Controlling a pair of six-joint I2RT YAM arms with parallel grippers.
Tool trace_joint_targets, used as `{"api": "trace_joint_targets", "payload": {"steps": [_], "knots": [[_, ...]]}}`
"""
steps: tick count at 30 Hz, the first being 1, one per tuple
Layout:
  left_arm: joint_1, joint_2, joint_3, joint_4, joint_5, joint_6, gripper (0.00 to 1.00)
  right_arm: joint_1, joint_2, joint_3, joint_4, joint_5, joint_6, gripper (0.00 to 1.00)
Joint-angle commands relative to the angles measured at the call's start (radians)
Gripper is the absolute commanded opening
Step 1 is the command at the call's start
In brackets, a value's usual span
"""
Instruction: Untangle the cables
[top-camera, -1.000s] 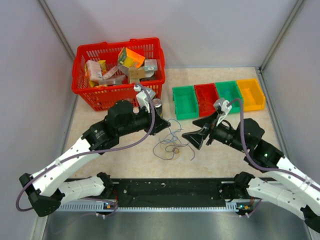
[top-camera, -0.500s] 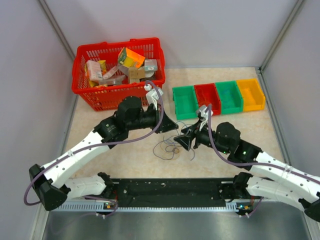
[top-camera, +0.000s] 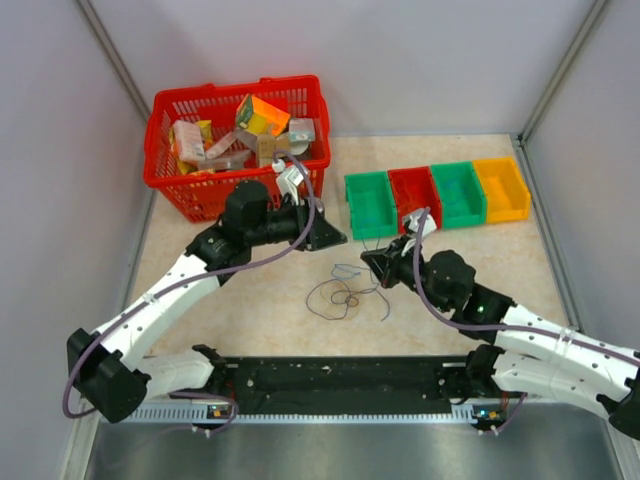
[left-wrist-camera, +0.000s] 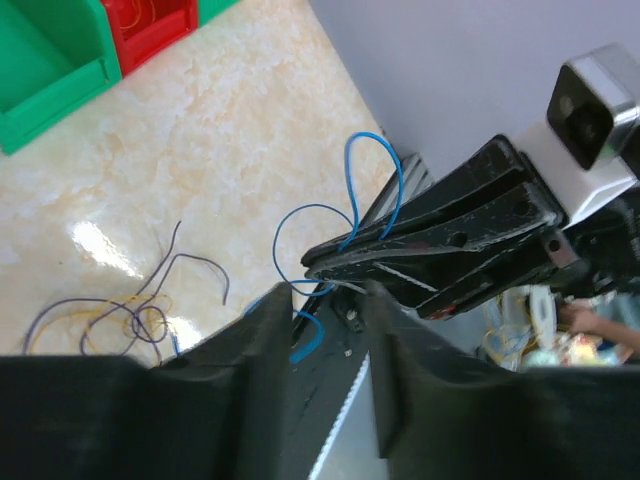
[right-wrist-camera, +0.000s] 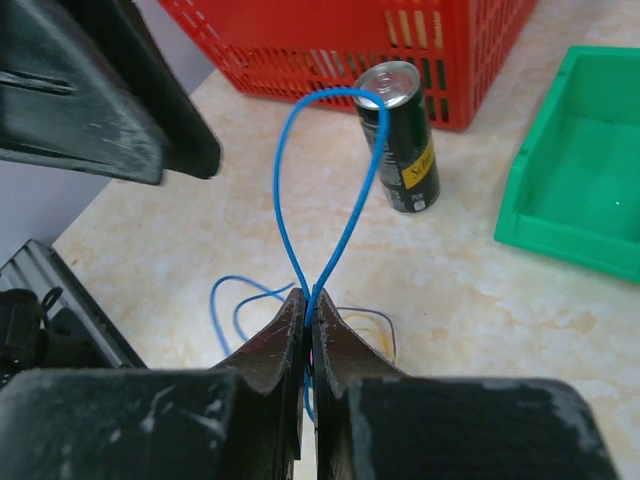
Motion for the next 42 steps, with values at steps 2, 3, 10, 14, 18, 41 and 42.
{"api": "trace_joint_targets", "payload": {"steps": [2, 3, 10, 14, 18, 41, 42], "knots": [[0.021, -0.137, -0.045, 0.081, -0.004, 0.111, 0.71, -0.099, 0.017, 0.060, 0.010, -0.002, 0.066, 0.00], [0.023, -0.168, -0.054, 0.067, -0.035, 0.140, 0.82, -0.148, 0.030, 0.071, 0.005, -0.037, 0.089, 0.00], [0.021, -0.357, -0.142, 0.027, -0.179, 0.270, 0.96, -0.396, 0.180, 0.279, -0.183, 0.061, 0.143, 0.00], [0.021, -0.378, -0.211, 0.068, -0.139, 0.245, 0.95, -0.567, 0.275, 0.391, -0.231, 0.067, 0.146, 0.00], [0.021, -0.360, -0.290, 0.166, -0.026, 0.169, 0.96, -0.682, 0.375, 0.496, -0.245, 0.084, 0.075, 0.00], [-0.025, -0.420, -0.370, 0.154, -0.030, 0.184, 0.97, -0.905, 1.021, 0.720, -0.083, 0.058, -0.013, 0.00], [-0.023, -0.415, -0.370, 0.156, -0.030, 0.182, 0.96, -0.903, 1.037, 0.747, -0.152, 0.062, -0.007, 0.00]]}}
